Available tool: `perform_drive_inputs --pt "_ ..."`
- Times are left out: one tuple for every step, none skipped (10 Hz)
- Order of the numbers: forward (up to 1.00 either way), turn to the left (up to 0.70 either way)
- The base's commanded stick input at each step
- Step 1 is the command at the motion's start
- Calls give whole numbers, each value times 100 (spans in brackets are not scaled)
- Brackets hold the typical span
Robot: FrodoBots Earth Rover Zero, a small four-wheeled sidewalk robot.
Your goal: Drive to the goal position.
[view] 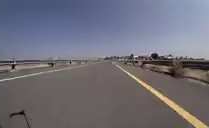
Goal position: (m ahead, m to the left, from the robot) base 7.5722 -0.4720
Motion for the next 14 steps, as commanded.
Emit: perform_drive_inputs --pt "100 0" --pt "100 0" --pt "100 0" --pt "100 0" --pt "100 0" --pt "100 0" --pt "100 0" --pt "100 0" --pt "100 0" --pt "100 0" --pt "100 0" --pt "100 0" --pt "100 0" --pt "100 0"
